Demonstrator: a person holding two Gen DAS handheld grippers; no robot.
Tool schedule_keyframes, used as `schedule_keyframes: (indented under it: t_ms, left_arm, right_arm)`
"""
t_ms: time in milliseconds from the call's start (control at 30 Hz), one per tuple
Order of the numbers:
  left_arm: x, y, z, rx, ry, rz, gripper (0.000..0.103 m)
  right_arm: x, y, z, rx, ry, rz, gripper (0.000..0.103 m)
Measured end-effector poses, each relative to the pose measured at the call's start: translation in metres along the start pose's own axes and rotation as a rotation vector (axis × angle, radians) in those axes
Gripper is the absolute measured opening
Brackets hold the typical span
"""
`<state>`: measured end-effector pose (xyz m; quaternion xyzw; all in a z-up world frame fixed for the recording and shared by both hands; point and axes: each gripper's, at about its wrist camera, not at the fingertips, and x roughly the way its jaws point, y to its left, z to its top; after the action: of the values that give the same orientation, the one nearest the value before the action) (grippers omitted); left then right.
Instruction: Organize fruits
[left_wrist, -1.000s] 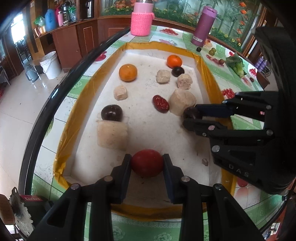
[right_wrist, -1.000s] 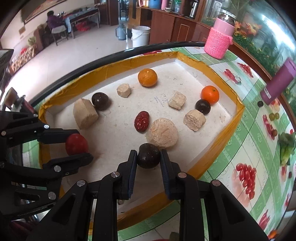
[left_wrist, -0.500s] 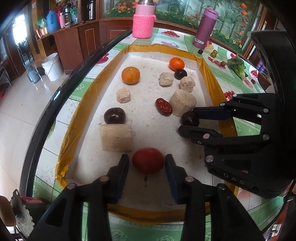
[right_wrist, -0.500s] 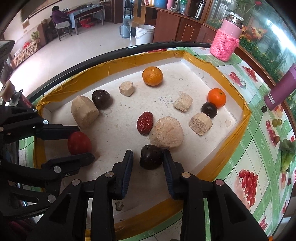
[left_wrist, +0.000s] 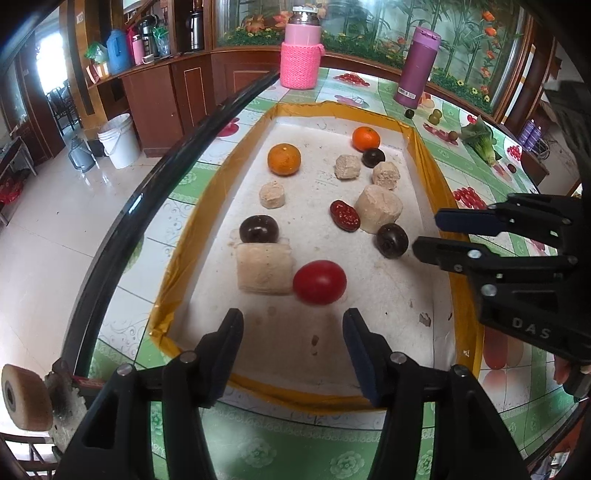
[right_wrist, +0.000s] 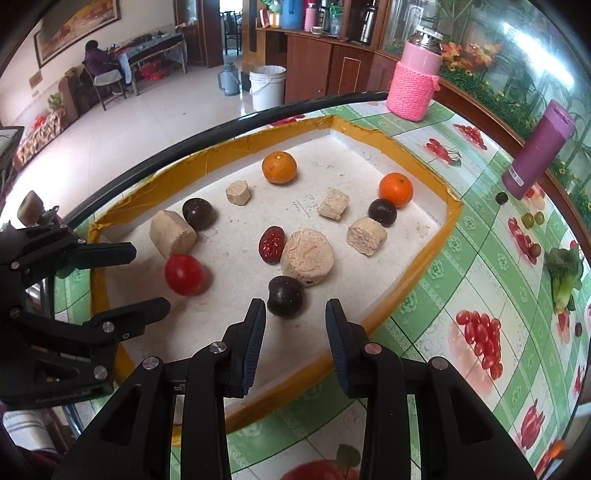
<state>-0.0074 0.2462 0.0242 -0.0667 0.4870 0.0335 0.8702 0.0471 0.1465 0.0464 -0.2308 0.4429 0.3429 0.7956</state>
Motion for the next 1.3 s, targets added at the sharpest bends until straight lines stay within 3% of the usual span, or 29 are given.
schedule_keyframes:
  t_ms: [533,633,700,933,1000,1067,1300]
  left_arm:
    - [-0.032,0.0,-0.015,-0.037,-0.071,0.042,0.078]
    - [-0.037,0.001,-0.021,-0.051,-0.083,0.049,0.08]
    - [-0.04,0.001,-0.026,-0.066,-0.096,0.041,0.082]
    - [-0.047,-0.007,-0.044,-0.077,-0.134,0.052,0.089]
    - [-0.048,-0.01,-0.047,-0.077,-0.14,0.067,0.089]
    - [-0.048,-0.012,-0.05,-0.082,-0.136,0.083,0.089]
    - [-0.056,-0.023,-0.058,-0.094,-0.129,0.148,0.089]
  right_arm:
    - [-0.036,0.002,-0.037,0.016,-0.026,0.014,0.035]
    - [-0.042,0.0,-0.042,0.02,-0.028,0.013,0.041]
    - [-0.046,-0.001,-0.046,0.026,-0.035,0.008,0.051]
    - [-0.053,0.002,-0.06,0.083,-0.034,0.021,0.055]
    - [-0.056,0.005,-0.064,0.096,-0.038,0.018,0.068]
    - [-0.061,0.008,-0.07,0.101,-0.057,0.0,0.075]
    - [-0.08,0.009,-0.084,0.126,-0.104,-0.043,0.078]
